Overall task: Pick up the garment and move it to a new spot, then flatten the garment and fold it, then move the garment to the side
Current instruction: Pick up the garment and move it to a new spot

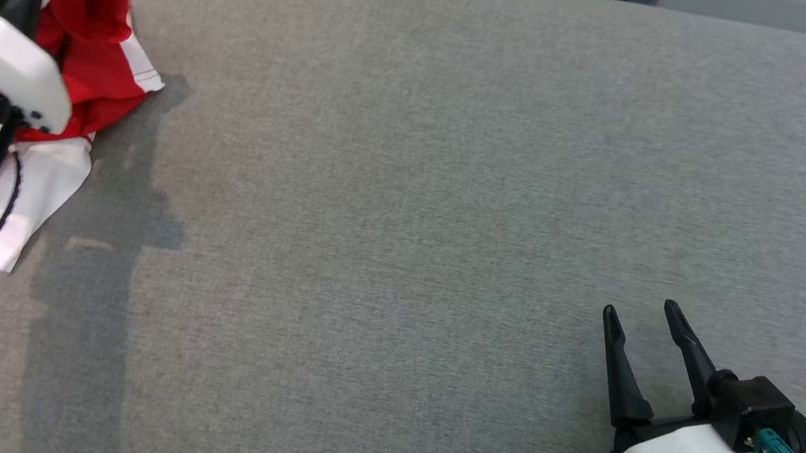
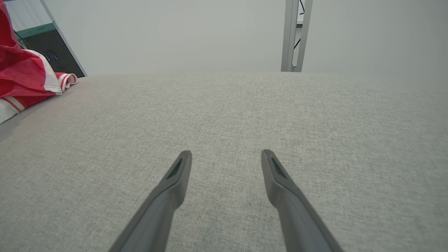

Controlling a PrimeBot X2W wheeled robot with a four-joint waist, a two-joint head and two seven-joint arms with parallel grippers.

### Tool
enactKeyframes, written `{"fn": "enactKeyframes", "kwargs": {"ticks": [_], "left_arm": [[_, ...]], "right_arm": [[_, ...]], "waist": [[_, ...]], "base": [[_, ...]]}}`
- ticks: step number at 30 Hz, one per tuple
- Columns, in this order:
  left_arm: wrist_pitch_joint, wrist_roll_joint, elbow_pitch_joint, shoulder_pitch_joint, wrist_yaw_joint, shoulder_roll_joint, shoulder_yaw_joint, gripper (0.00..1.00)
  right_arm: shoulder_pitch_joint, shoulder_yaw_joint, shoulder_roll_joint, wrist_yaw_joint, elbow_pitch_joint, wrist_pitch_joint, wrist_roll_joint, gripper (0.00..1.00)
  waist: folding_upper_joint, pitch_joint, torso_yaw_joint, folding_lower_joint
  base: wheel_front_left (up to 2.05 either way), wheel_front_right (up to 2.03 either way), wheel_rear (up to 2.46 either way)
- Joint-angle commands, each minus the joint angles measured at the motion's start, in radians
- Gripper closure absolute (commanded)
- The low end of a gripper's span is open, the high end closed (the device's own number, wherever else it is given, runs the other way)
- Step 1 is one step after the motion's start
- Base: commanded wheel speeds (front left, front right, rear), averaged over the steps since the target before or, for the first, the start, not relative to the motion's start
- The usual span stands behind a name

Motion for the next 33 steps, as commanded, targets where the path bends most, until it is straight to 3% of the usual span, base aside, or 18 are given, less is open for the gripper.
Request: {"fn": "enactKeyframes", "kwargs": {"ticks": [1,5,9,17,19,22,25,30,31,32,33], "left_arm": [[-0.006,0.005,-0.017,-0.018,0.0,-0.018,-0.014,1.0],[-0.009,0.012,-0.062,-0.021,0.0,-0.072,-0.049,1.0],[-0.009,0.022,-0.11,0.022,0.0,-0.161,-0.095,1.0],[-0.009,0.009,-0.17,0.111,0.0,-0.316,-0.142,1.0],[-0.009,0.015,-0.197,0.152,0.0,-0.34,-0.196,1.0],[-0.009,-0.02,-0.254,0.194,0.0,-0.348,-0.307,1.0],[-0.009,-0.058,-0.308,0.219,0.036,-0.344,-0.407,1.0],[-0.009,-0.077,-0.365,0.219,0.088,-0.345,-0.487,1.0],[-0.009,-0.073,-0.363,0.22,0.099,-0.345,-0.5,0.7],[-0.009,-0.078,-0.358,0.224,0.113,-0.344,-0.501,0.12],[-0.008,-0.074,-0.35,0.224,0.126,-0.344,-0.497,0.0]], "right_arm": [[0.014,-0.003,-0.001,0.0,0.002,0.0,0.011,0.0],[0.032,-0.013,0.003,0.0,0.003,0.0,0.018,0.0],[0.046,-0.018,0.004,0.0,0.0,0.0,0.023,0.0],[0.049,-0.003,0.004,0.0,-0.014,0.0,0.057,0.0],[0.054,-0.001,0.004,0.0,-0.021,0.0,0.064,0.0],[0.051,0.002,0.005,0.0,-0.023,0.0,0.069,0.0],[0.048,0.011,0.004,0.0,-0.027,0.0,0.073,0.0],[0.037,0.017,0.005,0.0,-0.03,0.0,0.079,0.0],[0.035,0.017,0.004,0.0,-0.032,0.0,0.08,0.0],[0.034,0.019,0.004,0.0,-0.033,0.0,0.081,0.0],[0.033,0.02,0.004,0.0,-0.034,0.0,0.081,0.0]], "waist": [[0.0,-0.03,-0.026,0.0],[0.0,-0.057,-0.063,0.0],[0.0,-0.071,-0.107,0.0],[0.0,-0.069,-0.226,0.0],[0.0,-0.063,-0.265,0.0],[0.0,-0.058,-0.296,0.0],[0.0,-0.053,-0.319,0.0],[0.0,-0.043,-0.325,0.0],[0.0,-0.041,-0.324,0.0],[0.0,-0.04,-0.322,0.0],[0.0,-0.039,-0.32,0.0]], "base": [[0.0,0.0,0.0],[0.0,0.0,0.0],[0.0,0.0,0.0],[0.0,0.0,0.0],[0.0,0.0,0.0],[0.0,0.0,0.0],[0.0,0.0,0.0],[0.0,0.0,0.0],[0.0,0.0,0.0],[0.0,0.0,0.0],[0.0,0.0,0.0]]}}
